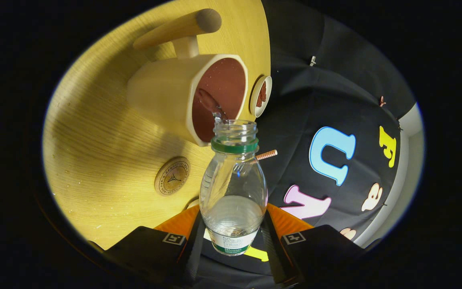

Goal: Take the bottle from table, then pour the juice into the cup, finally place the bottle on the coaster

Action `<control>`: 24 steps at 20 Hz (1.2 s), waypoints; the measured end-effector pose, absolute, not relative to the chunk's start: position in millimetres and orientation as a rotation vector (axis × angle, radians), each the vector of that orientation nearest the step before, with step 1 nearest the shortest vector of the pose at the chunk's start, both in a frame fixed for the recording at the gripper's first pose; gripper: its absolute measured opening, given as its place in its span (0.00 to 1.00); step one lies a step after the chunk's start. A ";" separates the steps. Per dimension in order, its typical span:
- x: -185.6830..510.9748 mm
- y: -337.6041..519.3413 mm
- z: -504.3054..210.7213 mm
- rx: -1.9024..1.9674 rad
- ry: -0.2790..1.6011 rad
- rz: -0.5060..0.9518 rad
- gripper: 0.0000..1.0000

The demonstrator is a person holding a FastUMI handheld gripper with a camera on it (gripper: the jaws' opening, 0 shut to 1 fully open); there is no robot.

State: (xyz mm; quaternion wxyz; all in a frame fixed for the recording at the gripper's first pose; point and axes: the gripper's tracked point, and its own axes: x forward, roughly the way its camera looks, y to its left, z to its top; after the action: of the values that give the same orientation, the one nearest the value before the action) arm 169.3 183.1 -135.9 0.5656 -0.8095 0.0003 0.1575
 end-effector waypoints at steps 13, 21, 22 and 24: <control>180.9 192.0 -126.0 -2.028 -0.102 0.398 0.73; 189.7 200.3 -111.5 -2.073 -0.165 0.400 0.73; 190.1 200.7 -109.7 -2.080 -0.173 0.399 0.73; 190.2 201.1 -105.8 -2.092 -0.192 0.399 0.73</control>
State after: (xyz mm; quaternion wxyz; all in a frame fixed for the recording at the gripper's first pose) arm 190.2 201.1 -105.8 0.4806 -0.8579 -0.0786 0.1637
